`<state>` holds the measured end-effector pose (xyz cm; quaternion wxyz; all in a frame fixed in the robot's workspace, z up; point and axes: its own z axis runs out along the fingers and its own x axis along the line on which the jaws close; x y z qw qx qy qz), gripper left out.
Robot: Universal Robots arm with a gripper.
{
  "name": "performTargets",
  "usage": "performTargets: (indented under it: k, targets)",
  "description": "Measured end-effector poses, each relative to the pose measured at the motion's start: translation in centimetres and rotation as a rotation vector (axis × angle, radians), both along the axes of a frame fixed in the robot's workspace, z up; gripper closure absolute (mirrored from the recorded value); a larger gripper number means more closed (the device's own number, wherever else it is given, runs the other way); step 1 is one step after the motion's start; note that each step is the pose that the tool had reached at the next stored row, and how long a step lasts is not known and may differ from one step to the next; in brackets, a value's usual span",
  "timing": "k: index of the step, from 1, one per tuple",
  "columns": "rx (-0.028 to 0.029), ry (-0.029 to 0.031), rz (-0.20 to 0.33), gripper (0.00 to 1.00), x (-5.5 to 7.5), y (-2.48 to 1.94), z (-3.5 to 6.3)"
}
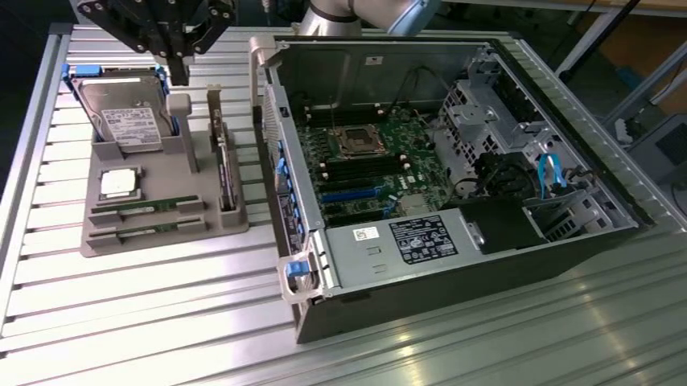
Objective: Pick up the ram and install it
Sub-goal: 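Reach for the ram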
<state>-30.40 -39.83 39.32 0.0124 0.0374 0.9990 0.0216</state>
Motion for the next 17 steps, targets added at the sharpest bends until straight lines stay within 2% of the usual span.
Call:
performTargets:
  k: [2,4,6,10,12,17]
  targets:
    - [0.0001,0.0003,0.0,0.9,-0.8,0.0,-0.01]
    - [0.0,0.0012,0.0,0.9,-2.2,0.01,-0.01]
    - [0.0,0.0026,0.0,0.9,-4.3,0.01,-0.02]
    - [0.0001,0.0047,0.0,0.9,-6.8,0.02,-0.05]
    - [0.0001,0.0052,0.0,0.9,-7.2,0.02,-0.06]
    - [0.0001,0.0053,0.0,0.9,-7.3,0.02,-0.06]
